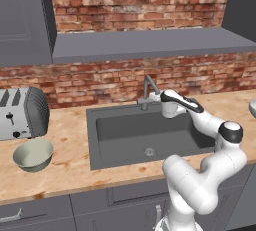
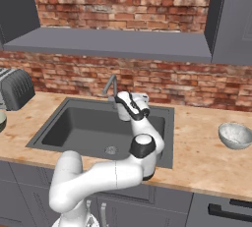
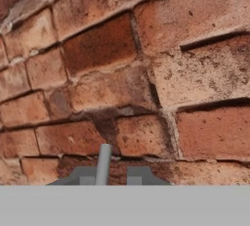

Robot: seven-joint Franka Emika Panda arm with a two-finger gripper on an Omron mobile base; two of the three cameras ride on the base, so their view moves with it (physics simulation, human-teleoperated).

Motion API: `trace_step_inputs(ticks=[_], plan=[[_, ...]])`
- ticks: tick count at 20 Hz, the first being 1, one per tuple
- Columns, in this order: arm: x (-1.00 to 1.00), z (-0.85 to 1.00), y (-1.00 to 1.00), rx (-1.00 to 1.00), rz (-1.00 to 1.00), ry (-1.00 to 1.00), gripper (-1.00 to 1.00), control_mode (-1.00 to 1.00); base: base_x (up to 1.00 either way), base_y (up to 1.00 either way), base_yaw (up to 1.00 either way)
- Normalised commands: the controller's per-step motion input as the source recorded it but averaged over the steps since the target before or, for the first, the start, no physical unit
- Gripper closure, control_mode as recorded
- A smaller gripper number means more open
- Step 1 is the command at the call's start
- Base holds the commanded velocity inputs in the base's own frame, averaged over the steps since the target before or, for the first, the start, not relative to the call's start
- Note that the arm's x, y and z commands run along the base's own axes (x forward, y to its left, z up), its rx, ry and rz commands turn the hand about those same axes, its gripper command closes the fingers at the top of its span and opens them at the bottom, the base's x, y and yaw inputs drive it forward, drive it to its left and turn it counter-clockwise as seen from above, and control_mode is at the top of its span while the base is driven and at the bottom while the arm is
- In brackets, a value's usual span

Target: Rinse each bowl for a few seconds and place them down in the sink or on the counter.

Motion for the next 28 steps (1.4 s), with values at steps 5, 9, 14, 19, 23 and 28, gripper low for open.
trace_step_inputs(ticks=[5, 9, 14, 19, 23, 28], plan=[[0.13, -0.2, -0.3, 0.0, -0.12, 0.1, 1.0, -1.0, 0.0, 0.0, 0.0], [0.07, -0.19, -0.41, 0.0, -0.11, 0.12, 1.0, -1.0, 0.0, 0.0, 0.0], [0.05, -0.16, -0.5, 0.01, -0.07, 0.1, 1.0, -1.0, 0.0, 0.0, 0.0], [0.02, -0.14, -0.56, 0.02, -0.04, 0.08, 1.0, -1.0, 0.0, 0.0, 0.0], [0.0, -0.15, -0.61, 0.03, -0.01, 0.06, 1.0, -1.0, 0.0, 0.0, 0.0], [0.0, -0.23, -0.57, 0.06, 0.0, 0.07, 1.0, -1.0, 0.0, 0.0, 0.0]])
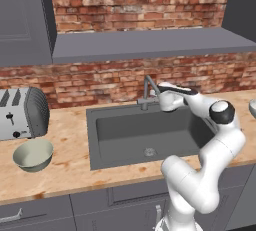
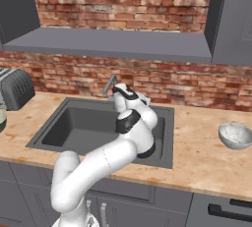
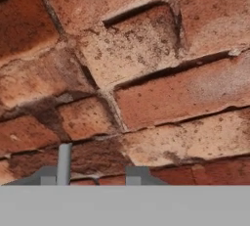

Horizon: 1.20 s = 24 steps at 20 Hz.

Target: Rinse each bowl for a few seconds and place them down in the sink or on the counter.

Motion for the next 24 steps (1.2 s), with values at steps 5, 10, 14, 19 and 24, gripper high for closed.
trace_step_inputs(ticks=[5, 10, 14, 19, 24], plan=[[-0.02, -0.28, -0.53, 0.06, 0.01, 0.08, 1.0, -1.0, 0.0, 0.0, 0.0], [-0.08, -0.35, -0.52, 0.05, 0.02, 0.08, 1.0, -1.0, 0.0, 0.0, 0.0], [-0.1, -0.38, -0.57, 0.04, 0.0, 0.08, 1.0, -1.0, 0.0, 0.0, 0.0], [-0.17, -0.41, -0.59, 0.01, -0.01, 0.08, 1.0, -1.0, 0.0, 0.0, 0.0], [-0.13, -0.53, -0.31, -0.08, -0.08, 0.06, 1.0, -1.0, 0.0, 0.0, 0.0]])
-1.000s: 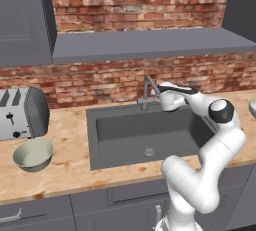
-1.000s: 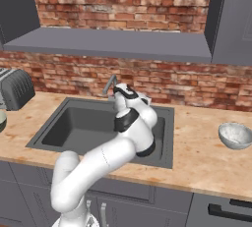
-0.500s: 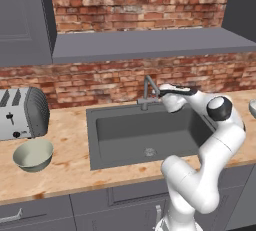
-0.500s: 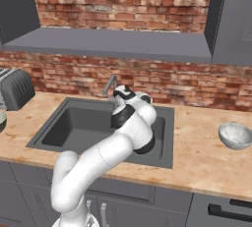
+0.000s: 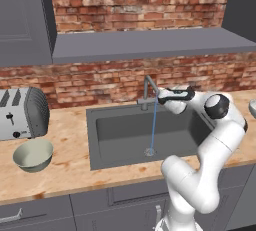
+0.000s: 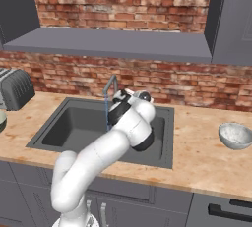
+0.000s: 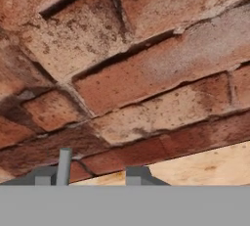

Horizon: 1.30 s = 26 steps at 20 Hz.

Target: Rinse each bowl for a few seconds and place them down in the sink or on the counter.

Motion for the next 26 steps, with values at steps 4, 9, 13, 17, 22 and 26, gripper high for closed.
trace_step_inputs(ticks=[4, 9, 13, 17, 22, 26], plan=[[-0.09, -0.51, -0.23, -0.1, -0.11, 0.06, 1.0, -1.0, 0.0, 0.0, 0.0], [-0.05, -0.09, -0.35, -0.02, -0.08, 0.09, 1.0, -1.0, 0.0, 0.0, 0.0], [-0.25, 0.31, -0.37, 0.05, -0.02, 0.0, 1.0, -1.0, 0.0, 0.0, 0.0], [-0.22, 0.34, -0.37, 0.05, -0.02, 0.0, -1.0, -1.0, 0.0, 0.0, 0.0], [-0.21, 0.27, -0.51, 0.07, -0.01, 0.0, -1.0, -1.0, 0.0, 0.0, 0.0], [-0.21, 0.27, -0.53, 0.08, 0.0, 0.0, -1.0, -1.0, 0.0, 0.0, 0.0]])
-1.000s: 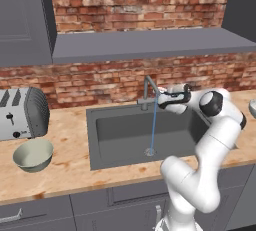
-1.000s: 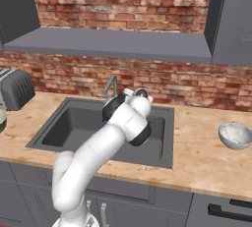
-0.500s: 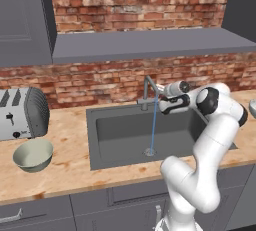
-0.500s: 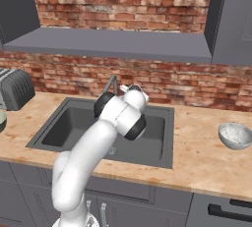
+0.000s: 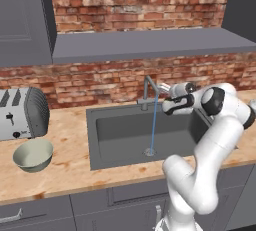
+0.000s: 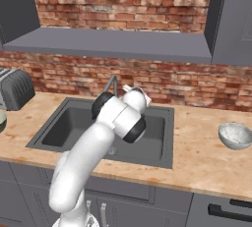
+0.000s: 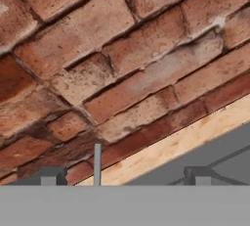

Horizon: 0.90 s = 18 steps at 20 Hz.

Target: Rinse each bowl for a few seconds and place them down in the sink or on the counter.

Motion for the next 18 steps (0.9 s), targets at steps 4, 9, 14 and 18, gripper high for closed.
trace_step_inputs(ticks=[4, 9, 14, 18], plan=[[-0.28, 0.35, -0.49, 0.1, 0.0, 0.01, -1.0, -1.0, 0.0, 0.0, 0.0], [-0.29, 0.25, -0.43, 0.11, -0.02, 0.1, -1.0, -1.0, 0.0, 0.0, 0.0], [-0.26, 0.39, -0.36, 0.1, -0.05, 0.04, -1.0, -1.0, 0.0, 0.0, 0.0], [-0.31, 0.45, -0.32, 0.11, -0.06, 0.01, -1.0, -1.0, 0.0, 0.0, 0.0]])
